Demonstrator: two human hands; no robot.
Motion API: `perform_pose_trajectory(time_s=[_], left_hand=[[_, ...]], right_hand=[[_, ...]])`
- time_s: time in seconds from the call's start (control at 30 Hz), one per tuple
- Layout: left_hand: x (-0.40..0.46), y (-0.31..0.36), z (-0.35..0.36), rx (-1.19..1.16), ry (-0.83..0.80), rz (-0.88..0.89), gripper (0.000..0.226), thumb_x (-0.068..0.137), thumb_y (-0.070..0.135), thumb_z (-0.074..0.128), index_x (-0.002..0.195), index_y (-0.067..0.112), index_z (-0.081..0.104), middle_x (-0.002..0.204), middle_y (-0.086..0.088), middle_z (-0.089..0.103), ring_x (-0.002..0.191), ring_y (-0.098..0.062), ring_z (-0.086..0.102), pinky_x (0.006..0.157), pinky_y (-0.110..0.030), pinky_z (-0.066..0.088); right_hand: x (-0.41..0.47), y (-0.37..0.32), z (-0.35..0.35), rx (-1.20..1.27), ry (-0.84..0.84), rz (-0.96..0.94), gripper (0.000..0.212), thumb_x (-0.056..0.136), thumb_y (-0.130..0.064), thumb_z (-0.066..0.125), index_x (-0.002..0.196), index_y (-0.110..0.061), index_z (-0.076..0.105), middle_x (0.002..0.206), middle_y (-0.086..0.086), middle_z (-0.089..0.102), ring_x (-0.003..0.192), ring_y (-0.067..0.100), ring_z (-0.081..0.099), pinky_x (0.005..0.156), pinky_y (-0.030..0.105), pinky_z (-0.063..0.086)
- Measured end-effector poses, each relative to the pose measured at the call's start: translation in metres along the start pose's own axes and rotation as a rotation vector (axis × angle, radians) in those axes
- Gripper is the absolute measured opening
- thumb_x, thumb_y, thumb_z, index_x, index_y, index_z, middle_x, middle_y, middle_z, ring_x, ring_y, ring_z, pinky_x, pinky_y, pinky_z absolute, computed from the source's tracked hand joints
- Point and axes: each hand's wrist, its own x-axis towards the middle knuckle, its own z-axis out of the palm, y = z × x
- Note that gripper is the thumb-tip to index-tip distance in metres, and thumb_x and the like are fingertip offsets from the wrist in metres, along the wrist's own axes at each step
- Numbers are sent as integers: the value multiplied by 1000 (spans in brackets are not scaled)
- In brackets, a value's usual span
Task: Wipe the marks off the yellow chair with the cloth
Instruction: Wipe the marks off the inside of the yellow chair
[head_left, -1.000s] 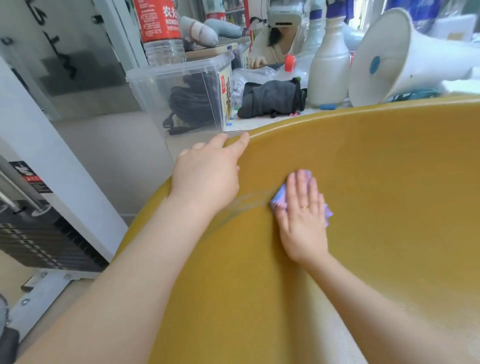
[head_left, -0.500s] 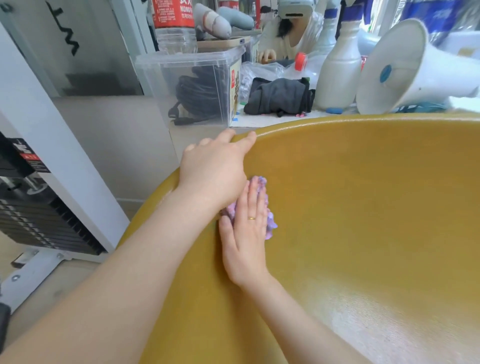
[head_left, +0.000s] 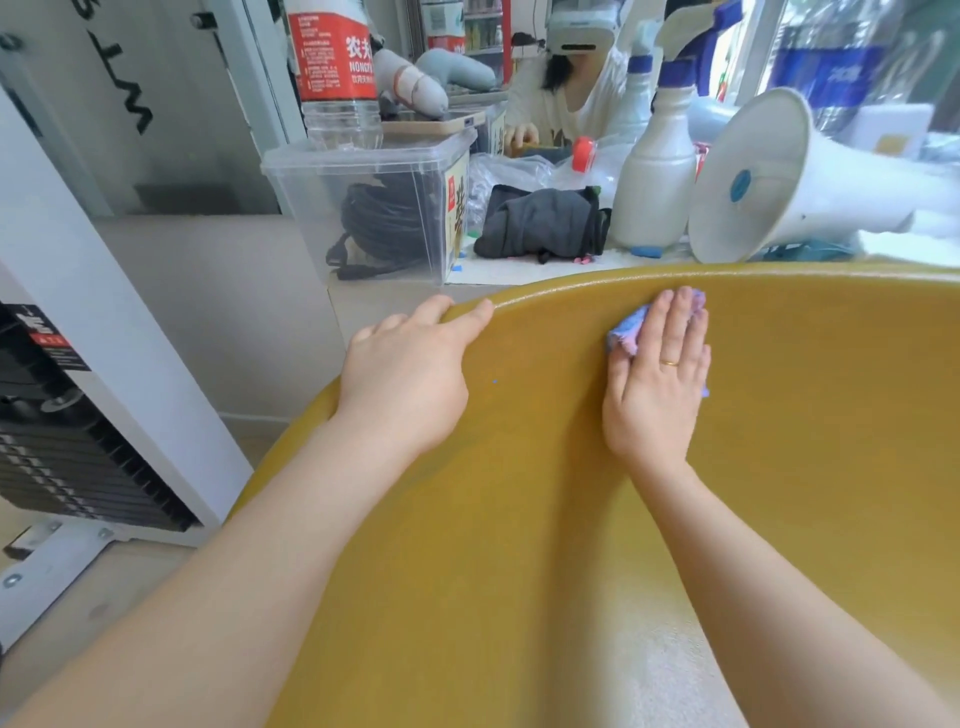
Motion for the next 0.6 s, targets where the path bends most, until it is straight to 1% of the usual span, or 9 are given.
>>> perform_pose_trajectory(time_s=[0.07,0.13,0.2,0.23,0.3,0.37,0.47,0.53,0.6], left_hand=[[0,-1,0,-4,2,-1,61,93,9,34,141,45,20,153,8,25,131,-25,36,104,-35,30],[0,0,1,-5,6,1,61,93,10,34,141,45,21,152,9,26,130,-25,37,103,-34,31],[1,1,1,-23,0,-5,61,92,10,35,140,45,23,151,9,28,129,-25,39,102,-34,32],[2,1,1,-40,-3,-7,60,92,10,35,140,45,26,151,9,29,129,-25,40,102,-34,32],[3,2,-3,-83,-17,-16,58,92,8,35,138,43,32,149,9,34,129,-25,41,101,-34,35],[6,-1,-10,-158,-43,-38,53,90,8,35,134,37,43,145,4,43,129,-26,43,103,-36,38],[14,-7,-17,-435,-73,-76,42,91,16,33,127,17,55,135,-9,54,126,-26,47,107,-37,37],[13,-13,-25,-710,-130,-115,36,96,12,36,128,12,53,135,-8,54,125,-18,48,108,-28,35],[4,-23,-35,-832,-188,-97,35,97,11,39,131,13,48,135,-2,51,120,-7,47,97,-8,35]], right_hand=[[7,6,-2,-15,59,87,63,93,-41,13,147,-10,9,156,9,8,143,25,5,114,41,4],[11,-1,0,10,113,172,61,95,-39,17,146,-8,9,156,11,7,143,29,4,114,42,3],[13,-20,3,114,127,261,62,93,-35,24,146,-7,7,156,12,4,143,31,0,113,40,-2],[14,-33,5,180,114,283,64,91,-35,24,146,-7,6,156,12,1,143,31,-3,113,37,-6],[8,-66,7,278,63,215,70,86,-41,18,146,-7,4,156,11,-4,143,27,-8,111,32,-10],[-9,-101,9,369,7,70,74,82,-42,14,145,-5,5,154,7,-6,140,20,-11,112,31,-9],[-44,-143,6,568,-115,-64,69,85,-46,15,140,-10,-5,146,-3,-14,137,10,-18,113,28,-12],[-70,-158,-1,668,-221,-131,68,88,-51,18,137,-16,-11,146,-8,-18,135,1,-27,111,22,-17],[-99,-165,-13,733,-358,-189,67,86,-46,20,136,-19,-15,146,-11,-22,135,-1,-28,110,21,-19]])
